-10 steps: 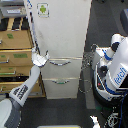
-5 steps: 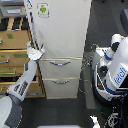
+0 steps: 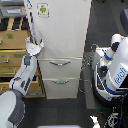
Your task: Opening the fridge
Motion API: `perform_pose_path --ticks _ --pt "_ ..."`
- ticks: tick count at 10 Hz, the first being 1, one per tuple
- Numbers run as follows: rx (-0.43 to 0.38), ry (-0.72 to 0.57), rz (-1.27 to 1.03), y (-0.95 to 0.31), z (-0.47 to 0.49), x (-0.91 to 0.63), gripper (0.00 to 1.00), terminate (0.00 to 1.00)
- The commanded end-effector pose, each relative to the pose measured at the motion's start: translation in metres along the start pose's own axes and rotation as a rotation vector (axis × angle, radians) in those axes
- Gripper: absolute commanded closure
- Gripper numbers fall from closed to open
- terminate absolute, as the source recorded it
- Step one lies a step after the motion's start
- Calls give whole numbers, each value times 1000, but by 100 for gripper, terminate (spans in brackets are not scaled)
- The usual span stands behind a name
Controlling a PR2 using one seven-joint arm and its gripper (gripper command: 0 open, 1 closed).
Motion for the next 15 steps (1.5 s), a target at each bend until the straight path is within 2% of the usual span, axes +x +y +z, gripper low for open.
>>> perform_pose_path --ticks 1,10,15 --pt "-126 14 -47 -2 -41 4 100 0" --pt "-127 24 -62 -6 -51 10 100 0" --pt "-156 44 -56 6 -57 -12 100 0"
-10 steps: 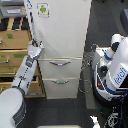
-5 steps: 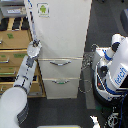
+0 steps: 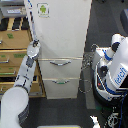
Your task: Opening the fridge
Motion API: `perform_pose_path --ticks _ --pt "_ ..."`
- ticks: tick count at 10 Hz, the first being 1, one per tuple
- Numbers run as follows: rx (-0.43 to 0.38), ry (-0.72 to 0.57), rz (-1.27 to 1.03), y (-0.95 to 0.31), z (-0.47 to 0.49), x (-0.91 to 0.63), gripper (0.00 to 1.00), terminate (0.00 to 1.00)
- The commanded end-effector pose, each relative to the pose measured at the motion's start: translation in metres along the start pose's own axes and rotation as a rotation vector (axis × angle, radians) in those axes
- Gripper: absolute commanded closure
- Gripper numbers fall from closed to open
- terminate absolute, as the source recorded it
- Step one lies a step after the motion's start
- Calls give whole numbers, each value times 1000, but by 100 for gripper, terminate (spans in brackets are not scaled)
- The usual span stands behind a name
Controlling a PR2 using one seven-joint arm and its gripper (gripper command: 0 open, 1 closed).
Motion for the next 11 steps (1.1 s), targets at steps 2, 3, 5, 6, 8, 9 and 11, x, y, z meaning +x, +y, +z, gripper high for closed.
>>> perform_pose_path --ticks 2,3,5,6,8,9,11 --pt "-50 -72 -291 -64 90 -132 100 0" --pt "-66 -177 -480 -97 211 -253 100 0" --pt "-94 -228 -559 -113 292 -346 100 0" --pt "-186 -288 -652 -166 368 -446 100 0" --pt "-478 -212 -938 -267 464 -646 100 0" --pt "-364 -191 -981 -250 445 -675 100 0" --pt "-239 -191 -792 -164 384 -563 0 0"
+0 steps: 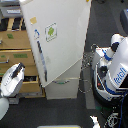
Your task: Opening the fridge
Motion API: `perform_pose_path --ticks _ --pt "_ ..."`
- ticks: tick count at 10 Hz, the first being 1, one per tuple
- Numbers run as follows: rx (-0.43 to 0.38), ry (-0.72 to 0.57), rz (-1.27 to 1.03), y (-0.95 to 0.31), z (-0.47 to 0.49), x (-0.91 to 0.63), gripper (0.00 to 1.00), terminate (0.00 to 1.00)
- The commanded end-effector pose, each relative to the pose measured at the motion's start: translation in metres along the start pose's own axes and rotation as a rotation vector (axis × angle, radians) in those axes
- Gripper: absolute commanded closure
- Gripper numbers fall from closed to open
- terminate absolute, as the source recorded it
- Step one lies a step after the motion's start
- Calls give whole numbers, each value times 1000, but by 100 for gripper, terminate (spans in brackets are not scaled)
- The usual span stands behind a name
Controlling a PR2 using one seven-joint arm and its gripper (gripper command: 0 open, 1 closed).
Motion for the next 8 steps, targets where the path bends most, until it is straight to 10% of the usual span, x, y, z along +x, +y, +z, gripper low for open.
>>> perform_pose_path --ticks 1,5,8 --pt "-70 145 -161 -139 95 -113 0 0" --pt "126 311 146 104 -167 -14 0 0" --pt "127 329 61 53 -220 74 0 0"
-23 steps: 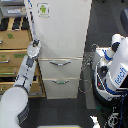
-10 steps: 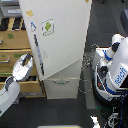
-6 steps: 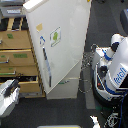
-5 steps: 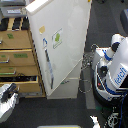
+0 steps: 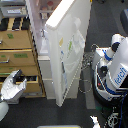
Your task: Opening the fridge
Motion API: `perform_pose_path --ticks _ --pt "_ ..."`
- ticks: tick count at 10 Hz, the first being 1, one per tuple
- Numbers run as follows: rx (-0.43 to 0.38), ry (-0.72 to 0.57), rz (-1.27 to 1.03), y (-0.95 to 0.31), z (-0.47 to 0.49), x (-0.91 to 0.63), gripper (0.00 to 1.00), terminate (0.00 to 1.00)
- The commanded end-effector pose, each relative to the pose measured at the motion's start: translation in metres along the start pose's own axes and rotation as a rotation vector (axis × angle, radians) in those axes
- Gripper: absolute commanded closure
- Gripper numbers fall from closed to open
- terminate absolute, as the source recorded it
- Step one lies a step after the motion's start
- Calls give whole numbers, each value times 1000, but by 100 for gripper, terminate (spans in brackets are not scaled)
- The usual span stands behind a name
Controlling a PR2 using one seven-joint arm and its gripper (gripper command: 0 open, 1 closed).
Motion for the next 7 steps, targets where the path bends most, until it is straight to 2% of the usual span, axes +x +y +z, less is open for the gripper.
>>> perform_pose_path --ticks 1,3,4,5,6,7 --pt "163 111 6 29 -171 188 0 0" --pt "122 42 -156 -107 -124 229 0 0" --pt "113 -22 -284 -242 -63 256 0 0" --pt "90 -64 -381 -319 -32 261 0 0" --pt "43 -153 -636 -506 17 269 0 0" --pt "7 -172 -721 -577 25 272 0 0"
